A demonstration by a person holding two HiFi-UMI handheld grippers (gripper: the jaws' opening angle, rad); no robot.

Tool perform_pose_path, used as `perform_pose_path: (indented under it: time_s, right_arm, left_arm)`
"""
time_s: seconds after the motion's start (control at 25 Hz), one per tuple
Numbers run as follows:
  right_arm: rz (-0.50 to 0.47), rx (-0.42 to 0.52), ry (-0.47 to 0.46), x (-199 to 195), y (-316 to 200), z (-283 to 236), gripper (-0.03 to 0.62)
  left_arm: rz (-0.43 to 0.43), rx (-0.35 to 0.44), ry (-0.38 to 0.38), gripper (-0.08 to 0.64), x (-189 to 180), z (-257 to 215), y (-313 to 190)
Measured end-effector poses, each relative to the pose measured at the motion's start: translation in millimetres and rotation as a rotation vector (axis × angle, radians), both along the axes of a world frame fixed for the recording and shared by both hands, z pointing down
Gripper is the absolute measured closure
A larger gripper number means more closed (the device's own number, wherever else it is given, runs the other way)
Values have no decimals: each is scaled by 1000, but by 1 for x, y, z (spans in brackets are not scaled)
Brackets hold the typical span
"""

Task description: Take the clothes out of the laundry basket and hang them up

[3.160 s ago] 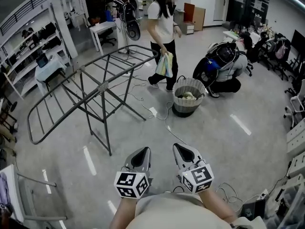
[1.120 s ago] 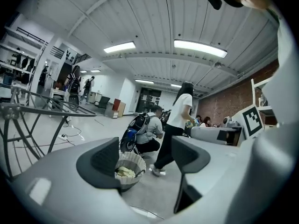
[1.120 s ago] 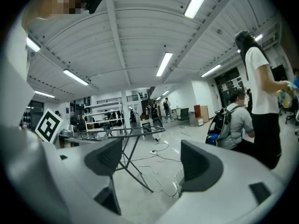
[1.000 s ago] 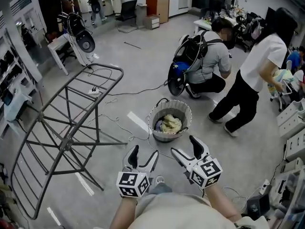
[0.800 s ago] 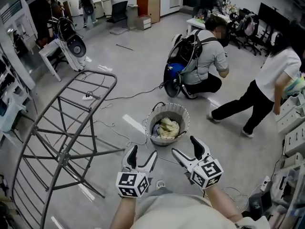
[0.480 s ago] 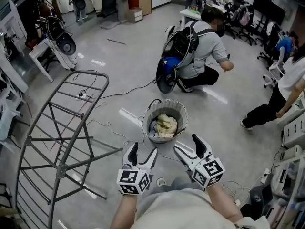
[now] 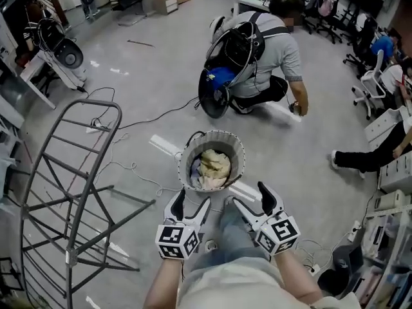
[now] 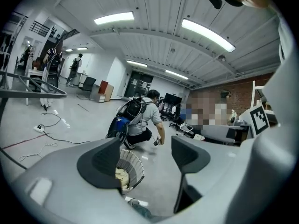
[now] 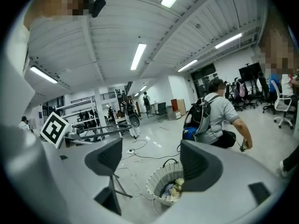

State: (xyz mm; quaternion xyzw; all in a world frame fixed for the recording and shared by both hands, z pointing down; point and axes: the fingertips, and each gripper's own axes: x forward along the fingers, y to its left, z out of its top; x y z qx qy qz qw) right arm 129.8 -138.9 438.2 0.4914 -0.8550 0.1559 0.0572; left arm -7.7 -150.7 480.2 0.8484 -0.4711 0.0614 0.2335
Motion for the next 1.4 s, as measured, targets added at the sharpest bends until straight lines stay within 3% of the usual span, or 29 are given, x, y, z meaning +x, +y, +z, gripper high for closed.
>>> perform_pose_path:
  time_s: [0.36, 0.72, 0.92, 1.4]
  right_arm:
    - [52, -80, 54, 66, -96, 62, 223]
    - [64, -183, 89, 95, -163, 163, 224]
    - [69, -223, 121, 109, -194, 216, 224]
    - [97, -262, 111, 130, -242, 332, 224]
  left_arm:
    - [26, -123, -44, 222, 42, 86, -105]
    - [47, -324, -83, 222, 70, 226, -173]
    - [37, -451, -67, 224, 86, 311, -197]
    - [-7, -562, -141, 263, 103, 498, -268]
